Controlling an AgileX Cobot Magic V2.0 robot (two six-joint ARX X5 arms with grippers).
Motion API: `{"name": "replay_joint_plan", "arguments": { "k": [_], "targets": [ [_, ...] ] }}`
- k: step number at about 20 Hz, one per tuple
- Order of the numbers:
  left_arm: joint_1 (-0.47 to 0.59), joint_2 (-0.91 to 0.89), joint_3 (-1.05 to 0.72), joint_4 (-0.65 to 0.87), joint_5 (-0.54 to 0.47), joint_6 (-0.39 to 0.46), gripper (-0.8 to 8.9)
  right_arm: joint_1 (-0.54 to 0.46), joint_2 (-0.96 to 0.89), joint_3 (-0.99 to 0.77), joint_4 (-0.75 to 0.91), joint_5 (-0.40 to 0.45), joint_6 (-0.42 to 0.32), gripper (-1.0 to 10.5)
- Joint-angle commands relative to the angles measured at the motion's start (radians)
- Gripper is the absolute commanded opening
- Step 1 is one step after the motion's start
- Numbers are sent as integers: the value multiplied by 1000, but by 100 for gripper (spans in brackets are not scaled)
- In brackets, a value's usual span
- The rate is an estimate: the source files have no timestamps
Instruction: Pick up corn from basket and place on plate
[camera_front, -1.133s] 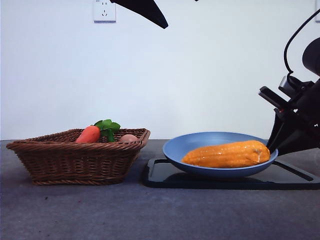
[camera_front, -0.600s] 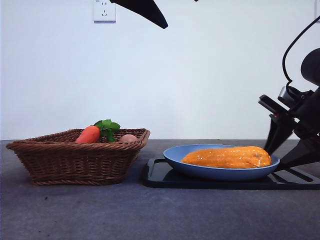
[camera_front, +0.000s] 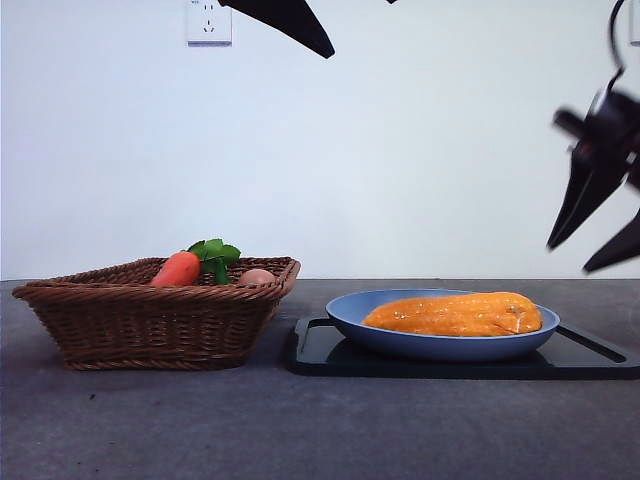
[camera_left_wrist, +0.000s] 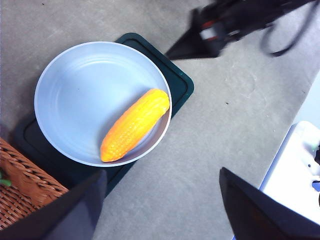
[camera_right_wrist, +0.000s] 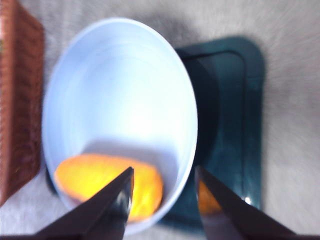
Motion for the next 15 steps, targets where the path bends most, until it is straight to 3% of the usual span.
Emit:
{"name": "replay_joint_plan", "arguments": {
  "k": [1, 4, 8, 12, 14, 15],
  "targets": [
    [-5, 3, 30, 4, 0, 2, 365, 9, -109, 15, -97, -2, -92, 203],
    [-5, 3, 30, 3, 0, 3, 365, 47, -272, 15, -247, -3, -158, 198],
    [-6, 3, 30, -13, 0, 2, 329, 114, -452, 15, -398, -5, -181, 195],
    [-6, 3, 30, -48, 0, 2, 140, 171, -555, 15, -482, -3, -184, 78],
    [-6, 3, 30, -52, 0, 3, 20, 186, -578, 15, -487, -3, -219, 2],
    [-6, 3, 30, -52, 0, 3, 7, 188, -581, 15, -487, -5, -222, 2]
  ]
}}
